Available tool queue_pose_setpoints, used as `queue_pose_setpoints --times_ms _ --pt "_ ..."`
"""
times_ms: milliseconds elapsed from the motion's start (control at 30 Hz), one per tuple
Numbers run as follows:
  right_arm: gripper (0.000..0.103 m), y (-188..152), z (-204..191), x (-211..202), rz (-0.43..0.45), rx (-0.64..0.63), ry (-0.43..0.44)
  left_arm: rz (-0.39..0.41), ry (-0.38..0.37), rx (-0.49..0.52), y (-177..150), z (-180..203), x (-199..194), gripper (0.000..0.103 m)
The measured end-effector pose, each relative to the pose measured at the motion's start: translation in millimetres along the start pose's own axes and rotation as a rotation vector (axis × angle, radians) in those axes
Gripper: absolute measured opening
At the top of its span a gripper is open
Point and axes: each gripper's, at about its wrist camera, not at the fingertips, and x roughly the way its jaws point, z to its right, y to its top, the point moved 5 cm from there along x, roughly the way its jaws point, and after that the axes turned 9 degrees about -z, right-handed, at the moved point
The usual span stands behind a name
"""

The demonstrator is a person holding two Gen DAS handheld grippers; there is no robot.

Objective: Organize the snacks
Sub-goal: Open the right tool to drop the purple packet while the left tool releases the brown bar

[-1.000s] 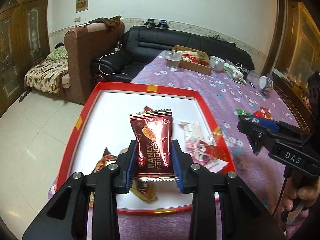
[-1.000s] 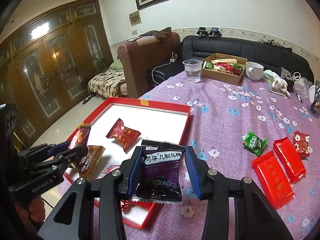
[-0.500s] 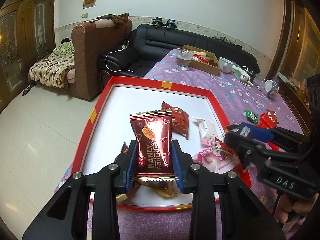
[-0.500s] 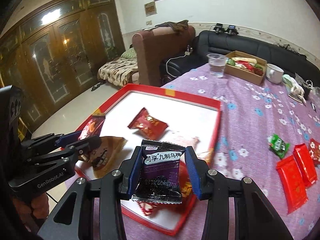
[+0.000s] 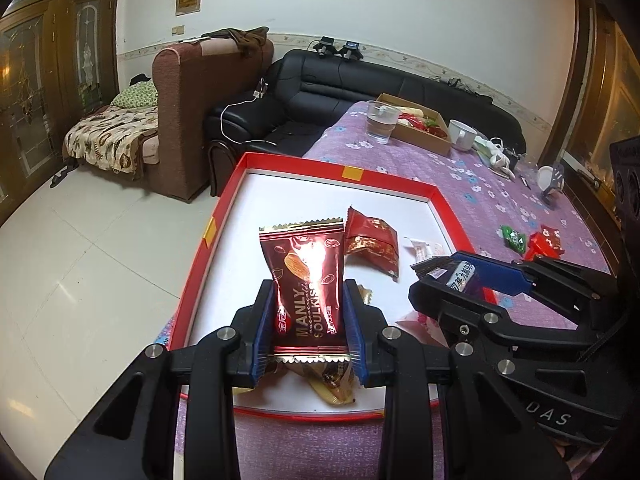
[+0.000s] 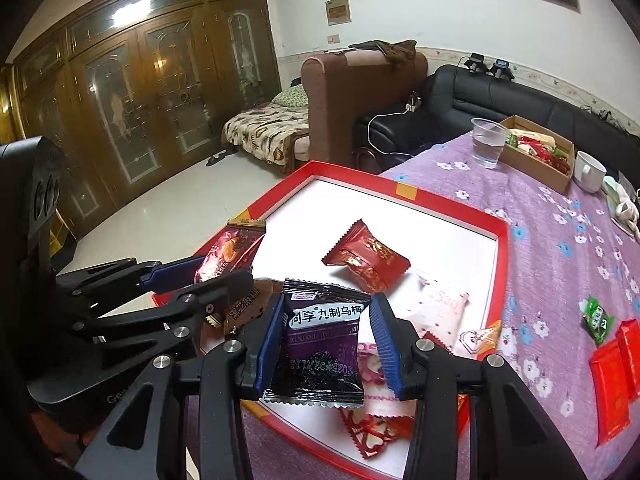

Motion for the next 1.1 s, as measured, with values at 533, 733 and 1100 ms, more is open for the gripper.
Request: queue_pose_setpoints --times_ms 533,733,1100 --pt "0.044 -3.2 27.5 -5.3 0.025 0.054 -0.052 -0.019 -0.008 0.082 10.4 29.5 10.6 0.03" --pt "0.044 -10.3 51.9 -1.0 0.001 0.112 -0.058 -0.067 -0.006 0.121 6.3 45.5 26.2 0.031" --pt "0.048 -16.5 80.0 -0.7 -0.021 0.195 -0.029 -0.092 0.025 0.117 9.6 51.0 25.2 0.034"
